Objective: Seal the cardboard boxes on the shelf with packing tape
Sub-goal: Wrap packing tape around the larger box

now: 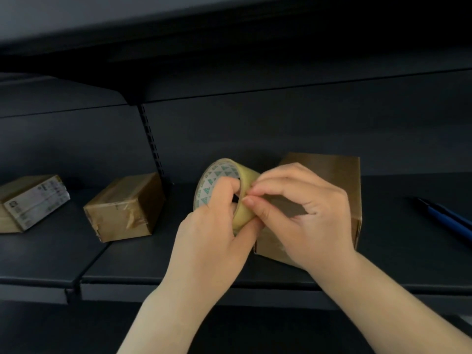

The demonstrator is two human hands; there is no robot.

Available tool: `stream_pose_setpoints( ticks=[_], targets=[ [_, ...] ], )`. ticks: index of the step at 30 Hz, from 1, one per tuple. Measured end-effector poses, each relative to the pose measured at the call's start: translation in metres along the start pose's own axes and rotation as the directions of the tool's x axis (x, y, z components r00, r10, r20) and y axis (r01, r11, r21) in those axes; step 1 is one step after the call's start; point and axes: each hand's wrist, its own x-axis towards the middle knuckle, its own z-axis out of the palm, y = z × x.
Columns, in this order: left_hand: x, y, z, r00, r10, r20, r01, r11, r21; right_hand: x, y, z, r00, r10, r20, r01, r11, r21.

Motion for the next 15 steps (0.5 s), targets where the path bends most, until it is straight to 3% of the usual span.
stream_pose_setpoints(
  ticks=[6,11,15],
  targets=[
    [-0.003,0.000,-0.002,1.000,0.023,-0.006,-0.022,0.998,0.053,0.000,-0.001,0.000,0.997,-0.004,0.072,0.003,1.000,0.009],
    [-0.004,0.003,-0.007,0.999,0.036,0.012,-0.036,0.998,0.056,-0.005,-0.003,0.005,0.998,-0.064,-0.019,0.063,0.997,-0.055],
    [-0.009,0.001,-0.005,0.999,0.039,-0.007,-0.039,0.998,0.041,-0.011,-0.005,0.009,0.993,-0.087,-0.082,0.087,0.996,-0.005]
  ],
)
